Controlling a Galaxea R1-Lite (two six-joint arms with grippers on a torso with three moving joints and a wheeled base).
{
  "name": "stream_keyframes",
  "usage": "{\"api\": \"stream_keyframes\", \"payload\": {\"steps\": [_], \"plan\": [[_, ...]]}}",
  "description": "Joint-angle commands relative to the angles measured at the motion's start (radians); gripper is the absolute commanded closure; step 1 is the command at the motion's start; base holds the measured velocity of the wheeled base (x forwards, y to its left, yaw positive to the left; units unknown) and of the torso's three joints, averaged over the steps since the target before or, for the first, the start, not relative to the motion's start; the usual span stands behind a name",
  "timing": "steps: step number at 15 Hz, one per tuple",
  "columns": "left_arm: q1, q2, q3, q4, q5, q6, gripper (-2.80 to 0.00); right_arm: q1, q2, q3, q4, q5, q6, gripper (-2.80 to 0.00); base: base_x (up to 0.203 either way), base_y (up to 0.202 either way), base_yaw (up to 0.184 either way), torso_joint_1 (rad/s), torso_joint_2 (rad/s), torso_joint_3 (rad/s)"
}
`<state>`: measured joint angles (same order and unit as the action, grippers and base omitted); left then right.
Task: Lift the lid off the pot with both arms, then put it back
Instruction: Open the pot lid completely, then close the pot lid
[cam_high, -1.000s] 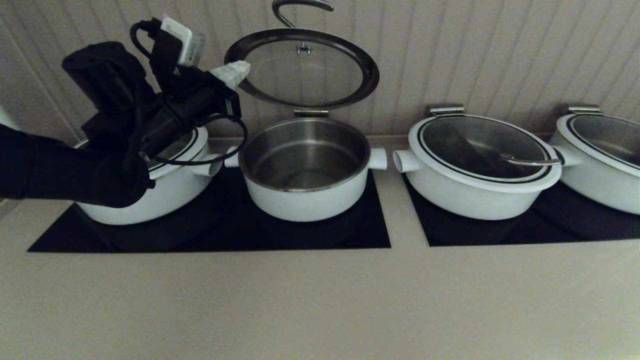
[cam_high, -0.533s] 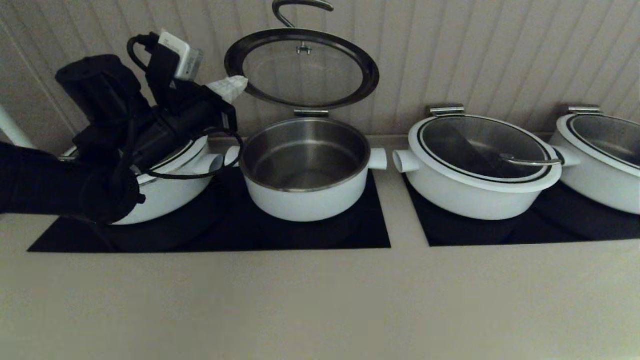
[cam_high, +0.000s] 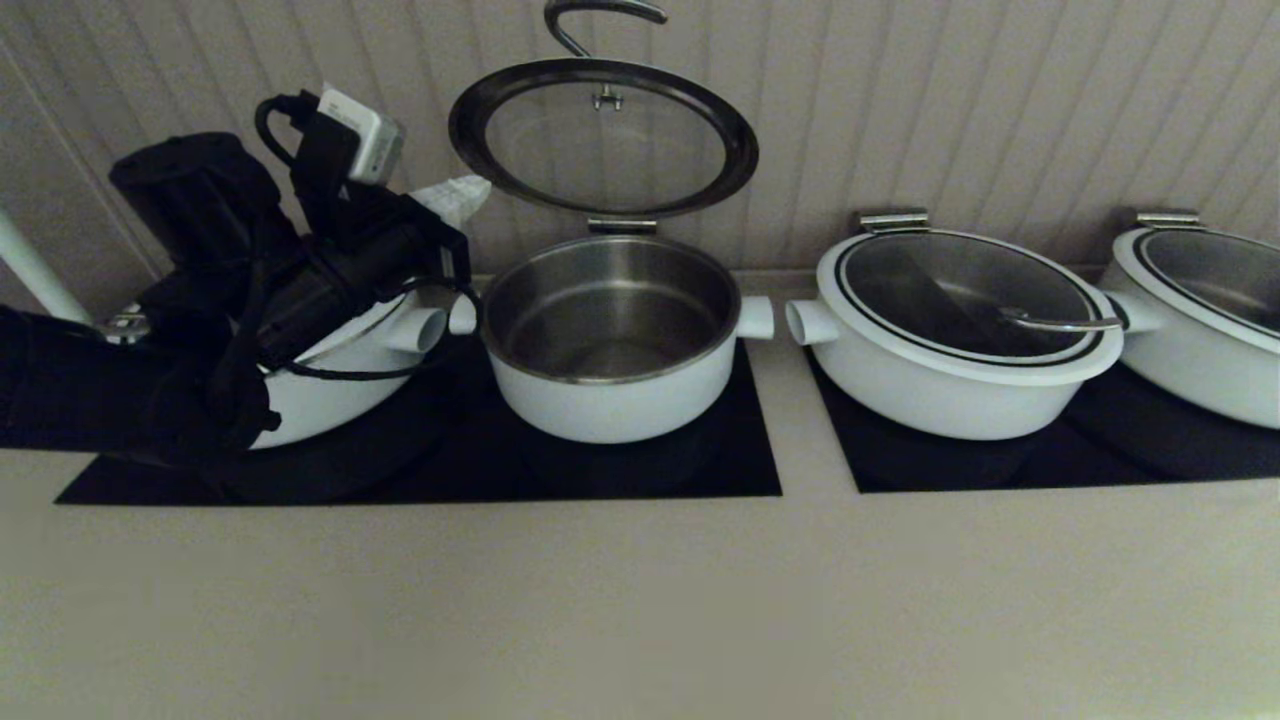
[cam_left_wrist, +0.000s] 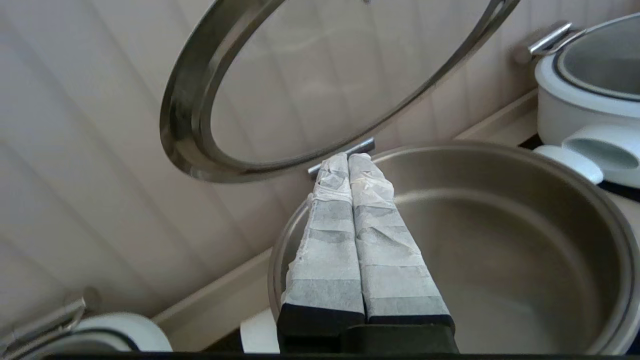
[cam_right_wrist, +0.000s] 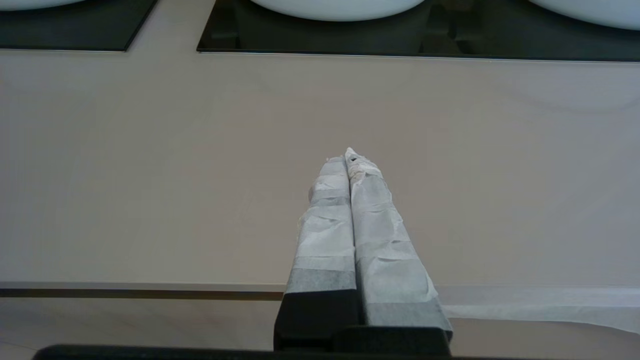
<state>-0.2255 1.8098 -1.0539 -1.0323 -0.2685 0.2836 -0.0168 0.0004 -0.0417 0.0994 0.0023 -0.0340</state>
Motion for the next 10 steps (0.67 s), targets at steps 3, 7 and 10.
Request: {"api": "stream_keyframes", "payload": {"steps": [3,7,10], "plan": [[0.003,-0.004,0.003,-0.006,0.005,0.004,0.0,0.0,0.0,0.0,0.0,0.001,0.0,0.0,0.0,0.0,0.0,0.0,0.0,0.0],[0.043,-0.009,-0.037,0.004,0.002,0.012,0.0,0.0,0.001,0.0,-0.001,0.001,-0.001,0.0,0.0,0.0,0.0,0.0,0.0,0.0],[0.071,-0.003,-0.137,0.08,-0.004,0.02,0.0,0.0,0.0,0.0,-0.003,0.001,-0.001,0.0,0.0,0.0,0.0,0.0,0.0,0.0]]}}
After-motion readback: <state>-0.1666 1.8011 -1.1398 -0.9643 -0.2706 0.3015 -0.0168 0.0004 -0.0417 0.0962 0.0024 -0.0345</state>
